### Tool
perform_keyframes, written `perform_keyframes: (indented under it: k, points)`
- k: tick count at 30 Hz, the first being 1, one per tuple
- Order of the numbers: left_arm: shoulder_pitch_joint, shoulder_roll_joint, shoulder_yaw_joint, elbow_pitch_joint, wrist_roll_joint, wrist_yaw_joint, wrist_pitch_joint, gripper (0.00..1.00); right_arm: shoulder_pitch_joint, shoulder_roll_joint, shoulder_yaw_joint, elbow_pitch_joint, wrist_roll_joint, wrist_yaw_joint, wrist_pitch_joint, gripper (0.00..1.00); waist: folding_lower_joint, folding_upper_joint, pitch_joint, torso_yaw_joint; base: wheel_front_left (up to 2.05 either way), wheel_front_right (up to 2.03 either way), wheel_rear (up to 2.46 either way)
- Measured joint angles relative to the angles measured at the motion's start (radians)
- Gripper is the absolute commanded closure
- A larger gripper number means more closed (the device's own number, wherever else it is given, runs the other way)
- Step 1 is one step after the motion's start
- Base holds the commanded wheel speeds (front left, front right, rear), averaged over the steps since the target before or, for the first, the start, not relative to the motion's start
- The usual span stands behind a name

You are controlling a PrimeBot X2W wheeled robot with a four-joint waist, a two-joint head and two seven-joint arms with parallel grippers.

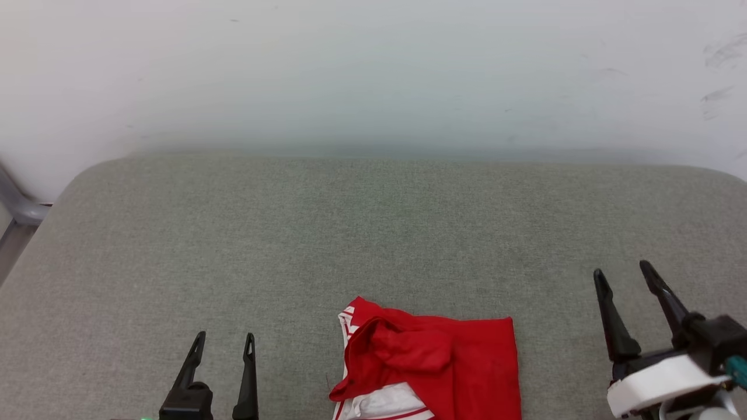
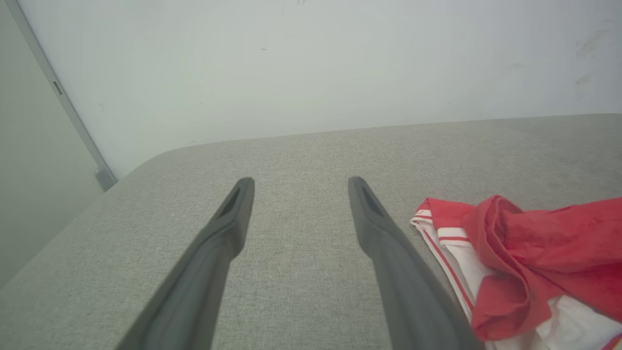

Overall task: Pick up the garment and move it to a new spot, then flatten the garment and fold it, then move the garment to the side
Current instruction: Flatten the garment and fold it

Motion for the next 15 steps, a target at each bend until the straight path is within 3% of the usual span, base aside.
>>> perform_keyframes:
  k: [6, 15]
  points:
    - [0.017, 0.007, 0.002, -0.001, 0.008, 0.009, 0.0, 0.0, 0.106, 0.099, -0.076, -0.069, -0.057, 0.0, -0.015, 0.0, 0.0, 0.0, -0.01, -0.009, 0.0, 0.0, 0.0]
    - [0.018, 0.01, 0.002, -0.009, 0.007, 0.016, 0.0, 0.0, 0.206, 0.158, -0.103, -0.134, -0.065, 0.0, -0.018, 0.0, 0.0, 0.0, -0.013, -0.014, 0.0, 0.0, 0.0]
